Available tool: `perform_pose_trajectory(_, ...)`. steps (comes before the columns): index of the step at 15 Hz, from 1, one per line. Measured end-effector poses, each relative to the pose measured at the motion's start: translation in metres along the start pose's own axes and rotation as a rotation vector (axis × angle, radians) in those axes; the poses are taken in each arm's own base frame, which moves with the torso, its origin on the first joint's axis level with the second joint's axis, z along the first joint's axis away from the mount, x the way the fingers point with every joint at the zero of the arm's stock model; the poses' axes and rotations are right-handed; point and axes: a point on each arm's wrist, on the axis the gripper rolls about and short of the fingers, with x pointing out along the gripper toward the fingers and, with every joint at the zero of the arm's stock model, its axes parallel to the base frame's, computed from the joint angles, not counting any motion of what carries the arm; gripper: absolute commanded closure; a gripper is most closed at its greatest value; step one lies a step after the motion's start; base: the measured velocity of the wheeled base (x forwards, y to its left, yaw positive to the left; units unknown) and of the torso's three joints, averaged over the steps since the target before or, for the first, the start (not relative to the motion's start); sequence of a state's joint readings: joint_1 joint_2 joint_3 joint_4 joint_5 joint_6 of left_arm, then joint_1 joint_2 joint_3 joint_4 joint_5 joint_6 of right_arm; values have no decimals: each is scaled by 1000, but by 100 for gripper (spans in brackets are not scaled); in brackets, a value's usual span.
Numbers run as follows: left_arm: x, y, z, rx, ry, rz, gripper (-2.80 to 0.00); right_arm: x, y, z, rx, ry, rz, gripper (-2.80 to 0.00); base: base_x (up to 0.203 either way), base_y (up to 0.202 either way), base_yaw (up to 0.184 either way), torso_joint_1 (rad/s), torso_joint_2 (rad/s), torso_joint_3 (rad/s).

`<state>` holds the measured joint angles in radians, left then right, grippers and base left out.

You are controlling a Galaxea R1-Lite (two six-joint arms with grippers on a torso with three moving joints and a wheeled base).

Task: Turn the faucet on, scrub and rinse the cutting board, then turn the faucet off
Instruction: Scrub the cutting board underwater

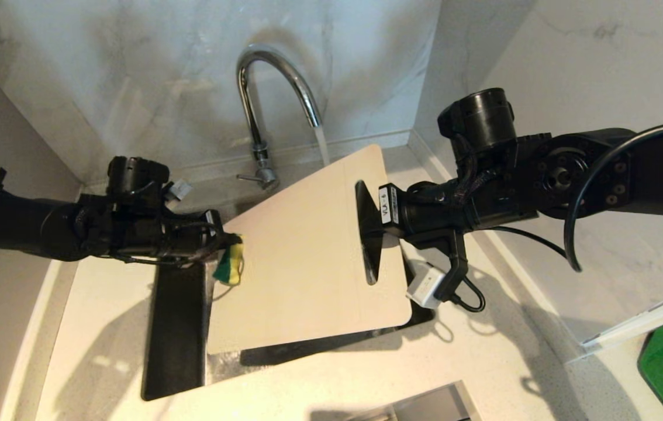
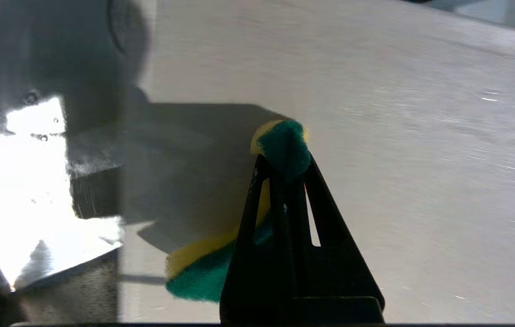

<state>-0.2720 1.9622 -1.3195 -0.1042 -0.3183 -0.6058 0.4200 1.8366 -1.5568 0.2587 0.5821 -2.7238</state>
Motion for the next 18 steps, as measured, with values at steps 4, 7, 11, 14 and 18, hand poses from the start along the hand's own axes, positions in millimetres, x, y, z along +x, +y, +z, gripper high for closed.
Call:
perform_pose_trajectory(4,8,28,-2,-34,-3,43,0,0,1,0,10,0,2,0,0,0,0,0,0,0)
perform_pose_trajectory(7,6,41,2,-56,-2,49,0,0,1,0,14,-1,1,0,0,0,0,0,0,0)
perform_pose_trajectory(11,-6,37,9,-64,-13,4,0,0,1,0,15,0,0,0,0,0,0,0,0,0)
perform_pose_trajectory(14,-16,6,10,-54,-23,-68,0,0,1,0,16,-1,0,0,0,0,0,0,0,0)
perform_pose_trajectory(18,-35,-62,12,-34,-16,-186,0,1,1,1,19,-6,-1,0,0,0,0,0,0,0)
